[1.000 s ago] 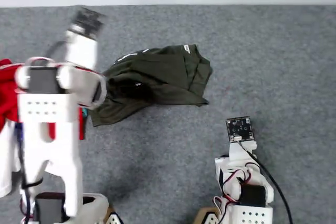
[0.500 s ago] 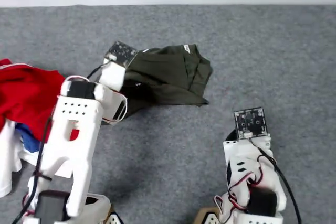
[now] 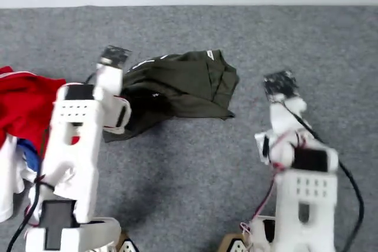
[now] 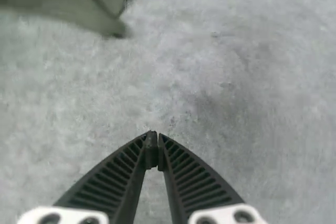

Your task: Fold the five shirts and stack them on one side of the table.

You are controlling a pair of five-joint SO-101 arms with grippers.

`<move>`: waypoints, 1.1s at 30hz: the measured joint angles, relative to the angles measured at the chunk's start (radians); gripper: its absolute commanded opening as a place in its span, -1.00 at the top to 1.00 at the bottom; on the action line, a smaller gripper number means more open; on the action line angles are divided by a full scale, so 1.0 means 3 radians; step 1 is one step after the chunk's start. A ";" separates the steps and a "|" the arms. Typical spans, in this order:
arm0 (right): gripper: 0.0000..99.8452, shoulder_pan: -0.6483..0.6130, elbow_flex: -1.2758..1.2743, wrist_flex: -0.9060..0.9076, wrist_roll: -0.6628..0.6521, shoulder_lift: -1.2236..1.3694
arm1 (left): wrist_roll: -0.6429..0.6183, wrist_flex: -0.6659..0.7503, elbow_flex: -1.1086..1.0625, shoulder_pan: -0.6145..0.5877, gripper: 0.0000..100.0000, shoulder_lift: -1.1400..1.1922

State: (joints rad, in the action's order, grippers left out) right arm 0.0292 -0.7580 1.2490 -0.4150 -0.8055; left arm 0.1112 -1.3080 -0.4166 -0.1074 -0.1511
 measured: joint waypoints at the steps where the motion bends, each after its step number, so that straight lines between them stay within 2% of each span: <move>1: 0.98 -0.0082 0.0097 0.0000 -0.0107 0.0194 | -0.0020 -0.0010 0.0000 -0.0082 0.59 -0.0056; 5: 0.92 -0.0460 0.0465 -0.0015 -0.0271 0.0946 | -0.0077 -0.0056 0.0000 -0.0425 0.59 -0.0292; 9: 0.59 -0.0721 0.0880 -0.0082 -0.0358 0.1683 | -0.0082 -0.0159 0.0000 -0.0711 0.59 -0.0491; 11: 0.49 -0.0788 0.1095 -0.0102 -0.0363 0.2041 | -0.0082 -0.0189 0.0000 -0.0772 0.59 -0.0557; 22: 0.55 -0.0834 0.2409 -0.0102 -0.0384 0.3616 | -0.0082 -0.0199 -0.0020 -0.0793 0.59 -0.0639; 33: 0.55 -0.0834 0.2926 -0.0102 -0.0384 0.4388 | -0.0082 -0.0199 -0.0036 -0.0793 0.59 -0.0639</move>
State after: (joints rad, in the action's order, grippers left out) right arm -0.2209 0.1197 1.2183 -0.5301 0.5109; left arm 0.0867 -1.3679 -0.4273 -0.3452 -0.3429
